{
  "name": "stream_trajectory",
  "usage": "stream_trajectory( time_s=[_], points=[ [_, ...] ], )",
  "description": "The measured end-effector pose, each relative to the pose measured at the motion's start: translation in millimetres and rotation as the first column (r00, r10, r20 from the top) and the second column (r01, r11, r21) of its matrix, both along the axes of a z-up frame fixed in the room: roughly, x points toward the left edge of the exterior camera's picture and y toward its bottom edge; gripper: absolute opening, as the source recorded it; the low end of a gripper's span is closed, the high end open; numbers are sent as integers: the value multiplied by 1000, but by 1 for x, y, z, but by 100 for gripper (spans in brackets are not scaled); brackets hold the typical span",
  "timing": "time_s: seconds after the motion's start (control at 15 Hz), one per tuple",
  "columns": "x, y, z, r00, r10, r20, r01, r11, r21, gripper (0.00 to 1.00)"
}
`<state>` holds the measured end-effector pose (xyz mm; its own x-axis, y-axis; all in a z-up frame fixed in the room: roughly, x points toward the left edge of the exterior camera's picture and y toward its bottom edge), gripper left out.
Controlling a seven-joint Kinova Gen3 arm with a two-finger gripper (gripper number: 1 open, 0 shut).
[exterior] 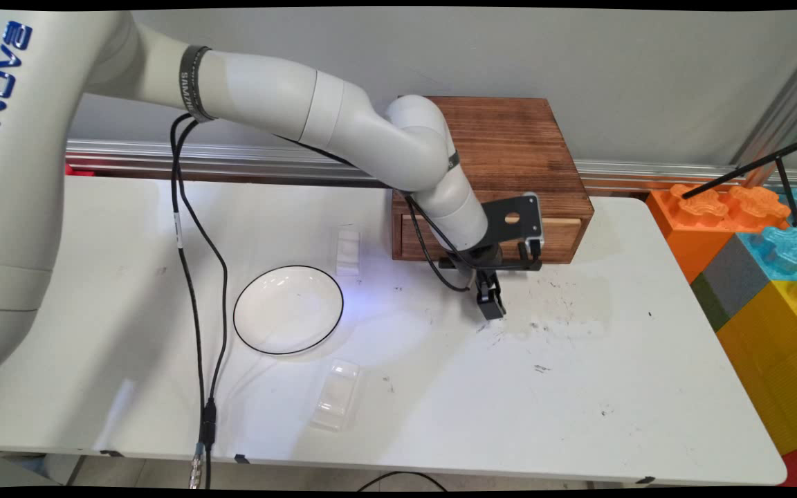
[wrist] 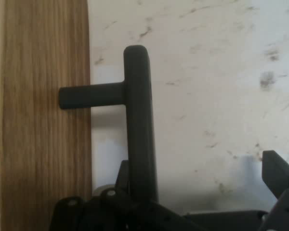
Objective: Open the drawer
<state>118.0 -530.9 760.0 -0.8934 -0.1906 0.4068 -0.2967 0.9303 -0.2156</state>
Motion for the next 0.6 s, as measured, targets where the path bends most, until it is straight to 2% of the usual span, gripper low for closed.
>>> stream_trajectory(
  time_s=[0.6],
  points=[
    [-14, 31, -2, 999, -41, -33, 42, 999, 33, 100]
  ],
)
